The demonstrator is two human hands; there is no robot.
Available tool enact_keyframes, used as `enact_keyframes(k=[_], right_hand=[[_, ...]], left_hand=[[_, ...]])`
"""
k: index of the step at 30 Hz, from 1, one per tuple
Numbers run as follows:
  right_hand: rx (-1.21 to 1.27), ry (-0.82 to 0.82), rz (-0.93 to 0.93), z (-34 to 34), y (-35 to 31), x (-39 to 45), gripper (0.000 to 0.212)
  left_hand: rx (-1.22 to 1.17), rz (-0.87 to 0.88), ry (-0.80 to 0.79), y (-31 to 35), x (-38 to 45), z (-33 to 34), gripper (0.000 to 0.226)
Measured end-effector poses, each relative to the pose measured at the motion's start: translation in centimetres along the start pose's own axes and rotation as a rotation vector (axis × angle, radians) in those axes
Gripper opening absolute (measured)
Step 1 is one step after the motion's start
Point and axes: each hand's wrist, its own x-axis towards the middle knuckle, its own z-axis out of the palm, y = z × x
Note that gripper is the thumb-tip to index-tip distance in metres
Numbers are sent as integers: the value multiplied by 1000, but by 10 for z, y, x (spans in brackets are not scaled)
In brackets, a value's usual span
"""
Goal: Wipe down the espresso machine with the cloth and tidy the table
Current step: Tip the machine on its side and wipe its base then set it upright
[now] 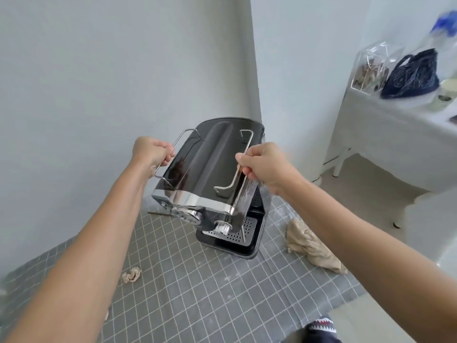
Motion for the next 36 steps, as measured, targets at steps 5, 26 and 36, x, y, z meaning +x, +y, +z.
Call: enact_keyframes(k=[5,26,36], right_hand=[[242,74,40,32,16,-33,22],[176,43,-52,51,64,-89,26],[-947,119,-26,-66,272,-36,44]], left_hand=[[127,97,-58,18,19,17,11],[504,500,19,14,-16,51,28],[746,818,-431,4,-124,95,48]])
